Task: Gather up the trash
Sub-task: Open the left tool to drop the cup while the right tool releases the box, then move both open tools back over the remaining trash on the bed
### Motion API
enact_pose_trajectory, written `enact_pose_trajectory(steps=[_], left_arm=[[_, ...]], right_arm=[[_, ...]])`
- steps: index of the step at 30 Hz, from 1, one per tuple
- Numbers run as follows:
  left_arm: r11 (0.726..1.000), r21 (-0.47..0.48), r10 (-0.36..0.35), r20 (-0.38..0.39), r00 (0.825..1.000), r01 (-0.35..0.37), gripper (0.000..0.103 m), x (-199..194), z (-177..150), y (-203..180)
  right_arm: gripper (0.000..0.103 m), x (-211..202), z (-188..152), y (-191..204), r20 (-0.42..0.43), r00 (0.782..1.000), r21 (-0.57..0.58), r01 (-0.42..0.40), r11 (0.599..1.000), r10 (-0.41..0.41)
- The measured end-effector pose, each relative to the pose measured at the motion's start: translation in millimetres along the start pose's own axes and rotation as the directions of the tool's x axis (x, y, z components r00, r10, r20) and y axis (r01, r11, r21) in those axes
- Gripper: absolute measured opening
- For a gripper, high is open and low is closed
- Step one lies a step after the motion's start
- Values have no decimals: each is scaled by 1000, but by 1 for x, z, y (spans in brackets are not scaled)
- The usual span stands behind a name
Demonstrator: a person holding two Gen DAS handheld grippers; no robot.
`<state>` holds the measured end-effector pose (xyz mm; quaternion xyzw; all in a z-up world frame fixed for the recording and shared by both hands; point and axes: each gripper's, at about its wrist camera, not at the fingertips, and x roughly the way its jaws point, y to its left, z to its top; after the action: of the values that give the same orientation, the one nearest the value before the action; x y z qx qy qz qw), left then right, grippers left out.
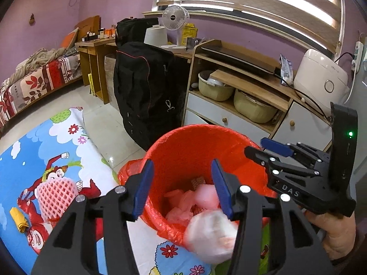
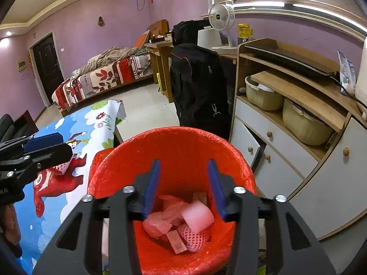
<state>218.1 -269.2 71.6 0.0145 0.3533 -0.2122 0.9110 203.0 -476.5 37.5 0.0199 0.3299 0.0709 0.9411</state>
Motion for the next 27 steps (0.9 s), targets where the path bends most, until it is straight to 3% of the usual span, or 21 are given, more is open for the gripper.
enact_pose_trajectory(steps=[1, 3, 16, 27], left_arm=[[1000, -3, 3, -1, 1000, -3, 50, 0, -1, 1], [1000, -12, 6, -4, 1000, -6, 50, -1, -2, 5], [997, -70, 31, 12, 999, -30, 53, -11, -8, 30], [981, -152, 132, 64, 989, -121, 68, -43, -19, 78]], right_arm=[[66, -1, 0, -1, 4, 1000, 0, 0, 1000, 0], [73, -2, 1, -1, 11, 1000, -2, 2, 1000, -2], [83, -4, 2, 17, 15, 1000, -45, -13, 999, 13], [86, -3, 10, 48, 54, 998, -60, 33, 998, -30]])
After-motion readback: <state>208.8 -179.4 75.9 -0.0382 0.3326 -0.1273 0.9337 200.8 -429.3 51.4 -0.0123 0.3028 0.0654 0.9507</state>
